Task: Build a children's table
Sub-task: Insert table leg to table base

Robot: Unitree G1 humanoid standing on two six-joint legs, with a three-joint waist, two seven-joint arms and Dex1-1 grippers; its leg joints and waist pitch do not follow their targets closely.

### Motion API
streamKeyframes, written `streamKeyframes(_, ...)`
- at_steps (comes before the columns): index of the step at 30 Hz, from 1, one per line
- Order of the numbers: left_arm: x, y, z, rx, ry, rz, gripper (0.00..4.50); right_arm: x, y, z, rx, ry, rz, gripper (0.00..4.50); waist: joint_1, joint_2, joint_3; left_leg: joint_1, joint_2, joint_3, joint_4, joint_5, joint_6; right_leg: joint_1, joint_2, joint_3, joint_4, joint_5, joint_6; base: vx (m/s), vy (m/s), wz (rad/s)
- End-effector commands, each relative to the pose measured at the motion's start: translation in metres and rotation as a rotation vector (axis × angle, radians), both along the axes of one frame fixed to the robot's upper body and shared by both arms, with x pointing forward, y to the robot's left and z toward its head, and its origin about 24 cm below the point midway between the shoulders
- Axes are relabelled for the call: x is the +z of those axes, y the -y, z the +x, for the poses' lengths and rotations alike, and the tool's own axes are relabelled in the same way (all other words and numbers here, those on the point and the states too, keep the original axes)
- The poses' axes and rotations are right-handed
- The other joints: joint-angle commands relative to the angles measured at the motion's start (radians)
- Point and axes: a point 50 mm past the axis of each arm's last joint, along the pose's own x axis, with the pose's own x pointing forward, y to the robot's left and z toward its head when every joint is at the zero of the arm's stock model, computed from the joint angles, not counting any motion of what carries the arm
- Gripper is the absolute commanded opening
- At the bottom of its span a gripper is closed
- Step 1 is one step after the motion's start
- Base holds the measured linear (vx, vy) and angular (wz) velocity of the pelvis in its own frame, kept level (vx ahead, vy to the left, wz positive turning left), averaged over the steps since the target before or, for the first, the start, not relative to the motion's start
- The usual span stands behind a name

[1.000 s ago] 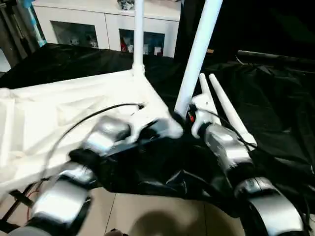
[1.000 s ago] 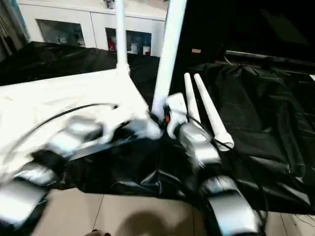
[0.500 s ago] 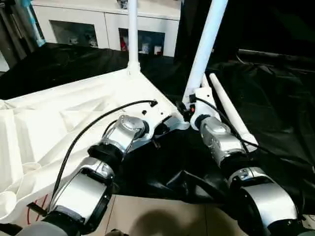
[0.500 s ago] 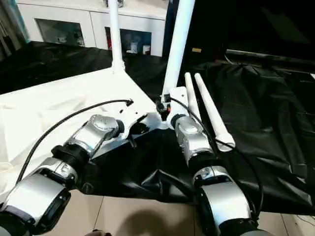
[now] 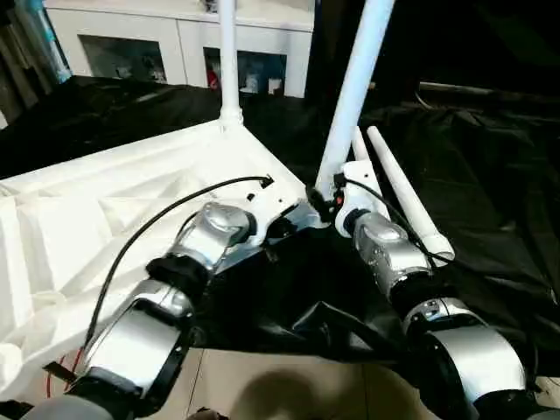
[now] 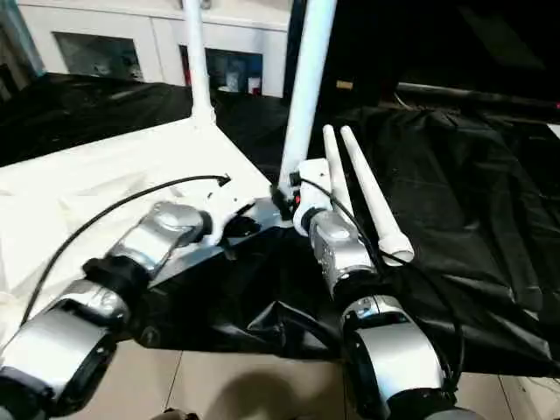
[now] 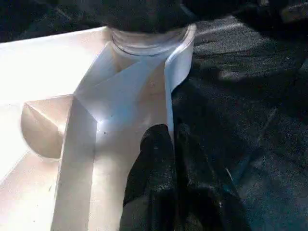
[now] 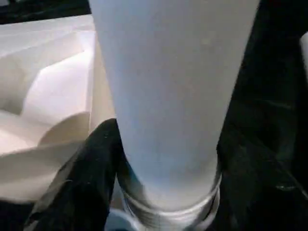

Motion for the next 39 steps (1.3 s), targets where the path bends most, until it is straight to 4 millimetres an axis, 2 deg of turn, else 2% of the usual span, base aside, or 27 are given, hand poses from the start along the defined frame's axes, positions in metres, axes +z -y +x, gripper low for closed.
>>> streamKeyframes(1,0.017,0.008,0.003,-0.056,0.082,-0.025,0.0,-0.018,-0.004,-0.01,0.053,-0.083,0.0,3.4,0.002,0.011,-0.06,0.026,0.046,-0.028,-0.074,-0.37,-0.012,0.03,-0.086,0.043,-0.085,-0.309,-0.202,0.0,0.0,0.0)
streamKeyframes(4,0.018,0.002,-0.002,-0.118,0.074,-0.039,0.0,-0.005,-0.002,-0.007,0.141,-0.024,0.009,3.72,0.006,0.007,-0.065,0.022,0.048,-0.024,-0.07,-0.294,0.008,0.04,-0.084,0.042,-0.072,-0.207,-0.225,0.0,0.0,0.0)
streamKeyframes(6,0.017,-0.001,-0.004,-0.134,0.067,-0.041,0.0,-0.001,0.001,-0.007,0.188,-0.002,0.002,3.86,0.007,0.01,-0.068,0.018,0.046,-0.021,-0.065,-0.244,0.026,0.045,-0.083,0.042,-0.063,-0.137,-0.243,0.0,0.0,0.0)
streamKeyframes(8,0.017,-0.006,-0.006,-0.151,0.061,-0.039,0.0,0.003,0.007,-0.01,0.271,0.028,-0.043,3.86,0.013,0.009,-0.074,0.018,0.045,-0.016,-0.056,-0.162,0.058,0.05,-0.08,0.041,-0.048,-0.001,-0.266,0.0,0.0,0.0)
streamKeyframes(11,0.017,-0.011,-0.008,-0.176,0.055,-0.049,0.0,0.008,0.015,-0.013,0.344,0.048,-0.057,3.86,0.02,0.007,-0.078,0.017,0.045,-0.013,-0.048,-0.096,0.1,0.052,-0.079,0.039,-0.035,0.099,-0.287,0.0,0.0,0.0)
streamKeyframes(13,0.017,-0.013,-0.012,-0.215,0.048,-0.061,0.0,0.011,0.02,-0.016,0.394,0.065,-0.057,3.86,0.024,0.007,-0.077,0.016,0.046,-0.012,-0.047,-0.095,0.108,0.051,-0.078,0.038,-0.035,0.098,-0.288,0.0,0.0,0.0)
streamKeyframes(14,0.018,-0.015,-0.014,-0.236,0.041,-0.068,0.0,0.013,0.022,-0.018,0.426,0.074,-0.06,3.86,0.029,0.007,-0.074,0.014,0.048,-0.011,-0.048,-0.119,0.106,0.051,-0.077,0.037,-0.038,0.066,-0.284,0.0,0.0,0.0)
streamKeyframes(15,0.018,-0.016,-0.015,-0.253,0.031,-0.075,0.0,0.015,0.025,-0.021,0.459,0.081,-0.063,3.86,0.033,0.01,-0.073,0.018,0.051,-0.011,-0.049,-0.138,0.098,0.047,-0.077,0.037,-0.041,0.034,-0.278,0.0,0.0,0.0)
streamKeyframes(19,0.019,-0.022,-0.02,-0.299,0.02,-0.076,0.0,0.019,0.031,-0.028,0.541,0.094,-0.077,3.86,0.04,0.009,-0.069,0.02,0.052,-0.011,-0.051,-0.168,0.078,0.044,-0.077,0.038,-0.047,-0.037,-0.264,0.0,0.0,0.0)
streamKeyframes(21,0.018,-0.026,-0.025,-0.362,-0.004,-0.073,0.0,0.021,0.037,-0.034,0.597,0.099,-0.08,3.86,0.046,0.007,-0.067,0.022,0.052,-0.012,-0.054,-0.204,0.048,0.041,-0.08,0.04,-0.054,-0.118,-0.243,0.0,0.0,0.0)
streamKeyframes(23,0.018,-0.027,-0.026,-0.376,-0.011,-0.067,0.0,0.021,0.039,-0.035,0.608,0.103,-0.09,3.86,0.044,0.009,-0.067,0.023,0.052,-0.013,-0.054,-0.21,0.039,0.038,-0.079,0.04,-0.054,-0.126,-0.238,0.0,0.0,0.0)
streamKeyframes(24,0.017,-0.028,-0.027,-0.386,-0.016,-0.065,0.0,0.021,0.04,-0.037,0.617,0.102,-0.096,3.86,0.045,0.006,-0.067,0.024,0.052,-0.012,-0.054,-0.213,0.038,0.037,-0.078,0.04,-0.056,-0.13,-0.236,0.0,0.0,0.0)
streamKeyframes(27,0.017,-0.03,-0.03,-0.41,-0.032,-0.066,0.0,0.02,0.041,-0.041,0.643,0.089,-0.106,3.86,0.047,0.007,-0.068,0.022,0.051,-0.014,-0.054,-0.198,0.036,0.039,-0.079,0.04,-0.051,-0.118,-0.235,0.0,0.0,0.0)
streamKeyframes(33,0.017,-0.034,-0.033,-0.442,-0.043,-0.056,0.0,0.014,0.043,-0.047,0.68,0.063,-0.137,3.36,0.047,0.006,-0.071,0.018,0.047,-0.013,-0.049,-0.167,0.048,0.042,-0.078,0.039,-0.045,-0.071,-0.242,0.0,0.0,0.0)
streamKeyframes(39,0.017,-0.036,-0.034,-0.443,-0.05,-0.054,0.0,0.012,0.041,-0.048,0.68,0.051,-0.144,2.84,0.047,0.006,-0.07,0.018,0.048,-0.014,-0.048,-0.178,0.046,0.041,-0.078,0.039,-0.046,-0.094,-0.242,0.0,0.0,0.0)
